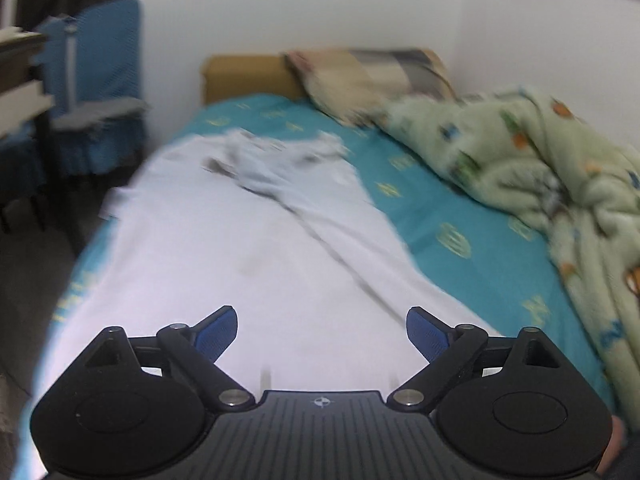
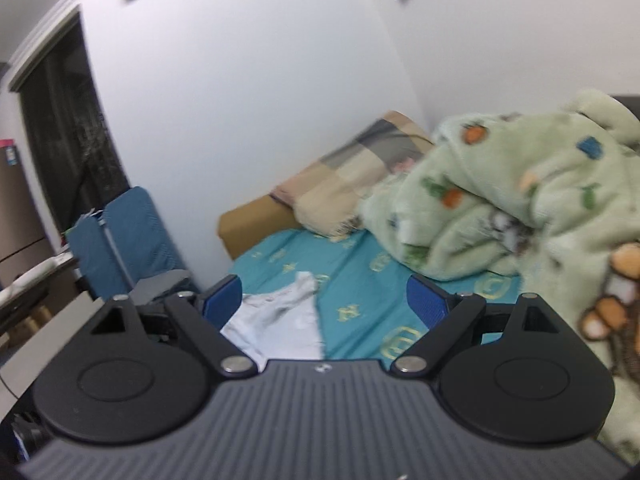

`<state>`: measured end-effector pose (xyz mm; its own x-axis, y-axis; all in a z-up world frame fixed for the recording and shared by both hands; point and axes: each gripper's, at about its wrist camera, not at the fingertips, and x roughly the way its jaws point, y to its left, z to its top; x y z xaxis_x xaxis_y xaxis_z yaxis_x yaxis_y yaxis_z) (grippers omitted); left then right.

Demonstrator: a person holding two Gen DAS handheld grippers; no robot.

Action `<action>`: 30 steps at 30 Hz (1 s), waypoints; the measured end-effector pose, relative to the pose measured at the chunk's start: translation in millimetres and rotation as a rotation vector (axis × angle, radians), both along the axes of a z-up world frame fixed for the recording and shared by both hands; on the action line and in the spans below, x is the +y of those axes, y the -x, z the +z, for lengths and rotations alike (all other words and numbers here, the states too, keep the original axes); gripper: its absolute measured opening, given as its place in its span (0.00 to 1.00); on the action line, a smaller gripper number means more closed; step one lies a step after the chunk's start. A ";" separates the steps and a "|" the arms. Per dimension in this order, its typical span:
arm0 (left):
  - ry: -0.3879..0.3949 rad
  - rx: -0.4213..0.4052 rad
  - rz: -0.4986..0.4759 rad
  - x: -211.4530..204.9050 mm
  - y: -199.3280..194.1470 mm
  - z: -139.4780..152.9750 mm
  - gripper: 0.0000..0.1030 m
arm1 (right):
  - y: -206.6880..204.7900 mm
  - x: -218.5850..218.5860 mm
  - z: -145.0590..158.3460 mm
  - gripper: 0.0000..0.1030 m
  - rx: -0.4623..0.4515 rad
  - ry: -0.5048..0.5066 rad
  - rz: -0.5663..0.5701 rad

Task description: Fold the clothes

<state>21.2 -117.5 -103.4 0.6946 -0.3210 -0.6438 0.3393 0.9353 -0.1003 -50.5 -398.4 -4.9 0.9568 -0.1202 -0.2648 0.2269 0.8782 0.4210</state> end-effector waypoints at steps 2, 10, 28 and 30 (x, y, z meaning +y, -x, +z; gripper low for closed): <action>0.029 0.042 -0.056 -30.8 3.1 -4.7 0.79 | 0.9 -18.1 -11.8 0.88 0.024 -0.047 -0.040; 0.045 0.149 -0.282 -153.1 20.0 -40.1 0.67 | -5.1 -56.4 -40.0 0.88 0.023 -0.182 -0.128; 0.053 0.259 -0.287 -152.5 12.2 -56.4 0.01 | -33.1 -63.9 -66.6 0.88 0.099 -0.273 -0.049; 0.107 0.222 -0.280 -128.4 23.0 -24.2 0.01 | -29.1 -59.4 -57.8 0.88 0.044 -0.240 -0.033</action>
